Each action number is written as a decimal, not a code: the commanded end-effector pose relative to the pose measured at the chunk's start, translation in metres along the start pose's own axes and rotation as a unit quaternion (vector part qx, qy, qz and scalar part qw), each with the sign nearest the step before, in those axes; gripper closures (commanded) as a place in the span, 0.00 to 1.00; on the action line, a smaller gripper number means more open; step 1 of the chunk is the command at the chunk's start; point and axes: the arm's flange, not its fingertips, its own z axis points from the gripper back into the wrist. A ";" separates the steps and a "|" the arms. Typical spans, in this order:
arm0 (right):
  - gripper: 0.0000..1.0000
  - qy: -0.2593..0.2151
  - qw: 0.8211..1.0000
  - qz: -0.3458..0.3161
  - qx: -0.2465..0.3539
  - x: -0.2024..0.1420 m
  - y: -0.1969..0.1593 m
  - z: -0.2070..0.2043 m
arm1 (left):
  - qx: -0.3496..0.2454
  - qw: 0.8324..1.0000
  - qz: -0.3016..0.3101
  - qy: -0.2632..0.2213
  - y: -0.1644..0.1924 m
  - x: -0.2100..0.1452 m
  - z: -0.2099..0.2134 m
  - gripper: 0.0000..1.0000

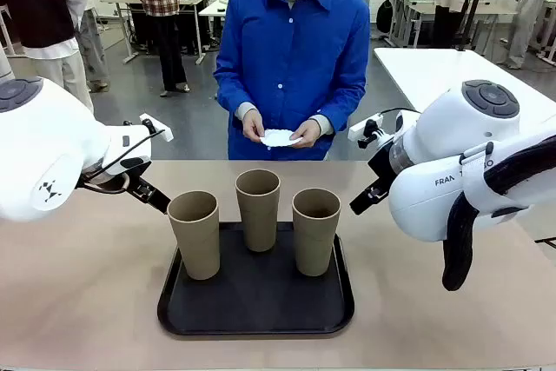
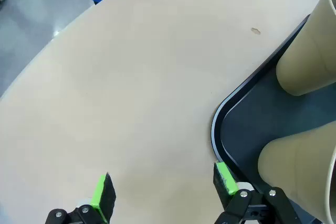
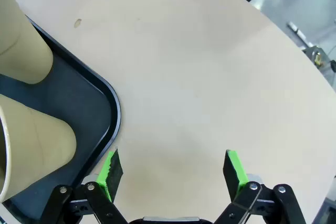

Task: Place coasters on the table and set cups on them.
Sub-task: Pick up one Reusable plastic cup and place it on a coaster set by the human.

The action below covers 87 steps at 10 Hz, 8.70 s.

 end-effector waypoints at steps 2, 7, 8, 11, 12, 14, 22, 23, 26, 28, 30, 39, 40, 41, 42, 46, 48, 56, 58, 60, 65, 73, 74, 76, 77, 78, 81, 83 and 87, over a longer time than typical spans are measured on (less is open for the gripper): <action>0.00 0.000 1.000 0.000 0.000 0.000 0.000 0.000 | 0.000 1.000 0.000 0.000 0.000 0.000 0.000 0.00; 0.00 0.000 1.000 0.000 0.000 0.000 0.000 0.000 | 0.000 1.000 0.000 0.000 0.000 0.000 0.000 0.00; 0.00 0.000 1.000 0.000 0.000 0.000 0.000 0.000 | 0.000 1.000 0.000 0.000 0.000 0.000 0.000 0.00; 0.00 0.000 1.000 0.000 0.000 0.000 0.000 0.000 | 0.000 1.000 0.000 0.000 0.000 0.000 0.000 0.00; 0.00 0.000 1.000 0.000 0.000 0.000 0.000 0.000 | 0.000 1.000 0.000 0.000 0.000 0.000 0.000 0.00; 0.00 0.021 0.999 0.024 -0.009 -0.005 -0.001 0.020 | 0.021 1.000 -0.012 0.008 0.007 -0.006 0.013 0.00; 0.00 0.215 0.971 0.004 -0.102 -0.126 0.039 0.128 | 0.001 0.993 0.056 0.100 -0.033 -0.086 0.147 0.00; 0.00 0.199 0.980 -0.028 -0.010 -0.041 0.027 0.157 | -0.064 0.993 -0.015 0.100 -0.006 -0.023 0.153 0.00; 0.00 0.154 0.974 -0.077 0.147 -0.057 0.003 0.167 | -0.183 0.982 0.040 0.017 0.013 -0.033 0.172 0.00; 0.00 -0.007 0.864 -0.218 0.454 -0.106 -0.066 0.189 | -0.397 0.898 0.136 -0.131 0.076 -0.067 0.192 0.00; 0.00 -0.045 0.759 -0.325 0.562 -0.151 -0.128 0.166 | -0.530 0.805 0.220 -0.149 0.126 -0.107 0.164 0.00; 0.00 -0.078 0.655 -0.434 0.614 -0.232 -0.197 0.146 | -0.522 0.781 0.335 -0.071 0.144 -0.190 0.166 0.00; 0.00 -0.069 0.657 -0.437 0.611 -0.231 -0.197 0.142 | -0.513 0.786 0.338 -0.067 0.148 -0.186 0.171 0.00; 0.00 -0.061 0.659 -0.436 0.610 -0.230 -0.195 0.141 | -0.506 0.790 0.340 -0.064 0.151 -0.187 0.174 0.00; 0.00 -0.051 0.664 -0.436 0.605 -0.229 -0.195 0.141 | -0.503 0.793 0.340 -0.060 0.155 -0.187 0.172 0.00; 0.00 -0.059 0.663 -0.428 0.611 -0.231 -0.193 0.136 | -0.511 0.789 0.333 -0.069 0.156 -0.186 0.174 0.00; 0.00 -0.059 0.663 -0.428 0.611 -0.231 -0.193 0.136 | -0.511 0.789 0.333 -0.069 0.156 -0.186 0.174 0.00; 0.00 -0.059 0.663 -0.428 0.611 -0.231 -0.193 0.136 | -0.511 0.789 0.333 -0.069 0.156 -0.186 0.174 0.00; 0.00 -0.059 0.663 -0.428 0.611 -0.231 -0.193 0.136 | -0.511 0.789 0.333 -0.069 0.156 -0.186 0.174 0.00; 0.00 -0.059 0.663 -0.428 0.611 -0.231 -0.193 0.136 | -0.511 0.789 0.333 -0.069 0.156 -0.186 0.174 0.00; 0.00 -0.059 0.663 -0.428 0.611 -0.231 -0.193 0.136 | -0.511 0.789 0.333 -0.069 0.156 -0.186 0.174 0.00; 0.00 -0.059 0.663 -0.428 0.611 -0.231 -0.193 0.136 | -0.511 0.789 0.333 -0.069 0.156 -0.186 0.174 0.00; 0.00 -0.059 0.663 -0.428 0.611 -0.231 -0.193 0.136 | -0.511 0.789 0.333 -0.069 0.156 -0.186 0.174 0.00; 0.00 -0.059 0.663 -0.428 0.611 -0.231 -0.193 0.136 | -0.511 0.789 0.333 -0.069 0.156 -0.186 0.174 0.00; 0.00 -0.059 0.663 -0.428 0.611 -0.231 -0.193 0.136 | -0.511 0.789 0.333 -0.069 0.156 -0.186 0.174 0.00; 0.00 -0.059 0.663 -0.428 0.611 -0.231 -0.193 0.136 | -0.511 0.789 0.333 -0.069 0.156 -0.186 0.174 0.00; 0.00 -0.059 0.663 -0.428 0.611 -0.231 -0.193 0.136 | -0.511 0.789 0.333 -0.069 0.156 -0.186 0.174 0.00; 0.00 -0.059 0.663 -0.428 0.611 -0.231 -0.193 0.136 | -0.511 0.789 0.333 -0.069 0.156 -0.186 0.174 0.00; 0.00 -0.059 0.663 -0.428 0.611 -0.231 -0.193 0.136 | -0.511 0.789 0.333 -0.069 0.156 -0.186 0.174 0.00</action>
